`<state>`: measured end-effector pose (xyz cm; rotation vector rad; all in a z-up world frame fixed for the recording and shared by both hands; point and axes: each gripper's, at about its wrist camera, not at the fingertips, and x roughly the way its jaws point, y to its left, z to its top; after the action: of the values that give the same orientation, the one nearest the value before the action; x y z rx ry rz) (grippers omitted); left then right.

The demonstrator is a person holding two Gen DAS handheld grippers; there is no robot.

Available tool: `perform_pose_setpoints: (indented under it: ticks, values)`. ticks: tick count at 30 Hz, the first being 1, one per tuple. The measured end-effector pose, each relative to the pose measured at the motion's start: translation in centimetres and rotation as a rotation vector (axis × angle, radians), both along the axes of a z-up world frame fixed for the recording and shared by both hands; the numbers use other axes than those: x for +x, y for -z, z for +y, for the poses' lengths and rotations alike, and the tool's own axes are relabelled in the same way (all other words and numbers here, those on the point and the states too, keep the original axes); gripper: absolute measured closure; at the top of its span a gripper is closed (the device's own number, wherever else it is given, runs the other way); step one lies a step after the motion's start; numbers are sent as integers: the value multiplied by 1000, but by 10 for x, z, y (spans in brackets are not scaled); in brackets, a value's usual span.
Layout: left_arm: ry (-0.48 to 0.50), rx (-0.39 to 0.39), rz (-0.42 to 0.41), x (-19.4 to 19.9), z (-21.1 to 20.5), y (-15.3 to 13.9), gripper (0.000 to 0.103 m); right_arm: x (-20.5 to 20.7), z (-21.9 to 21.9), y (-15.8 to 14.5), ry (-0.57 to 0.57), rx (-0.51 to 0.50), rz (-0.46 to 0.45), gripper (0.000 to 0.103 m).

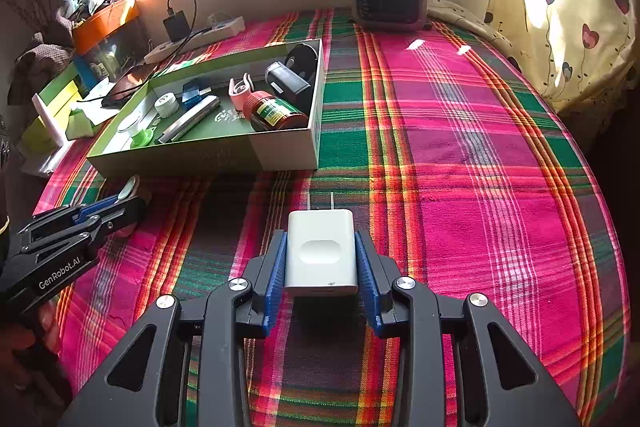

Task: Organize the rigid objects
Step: 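Carry the white charger and pink lighter over the green box with both tools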

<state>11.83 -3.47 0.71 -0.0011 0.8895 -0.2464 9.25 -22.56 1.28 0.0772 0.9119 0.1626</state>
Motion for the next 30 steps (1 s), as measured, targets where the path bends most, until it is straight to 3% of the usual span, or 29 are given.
perform_pose_setpoints:
  ticks: [13, 30]
  values:
    - [4, -14, -12, -4, 1, -4, 86, 0, 1, 0, -4, 2, -2, 68]
    - [-1, -57, -76, 0, 14, -36, 86, -2, 14, -27, -64, 16, -88, 68]
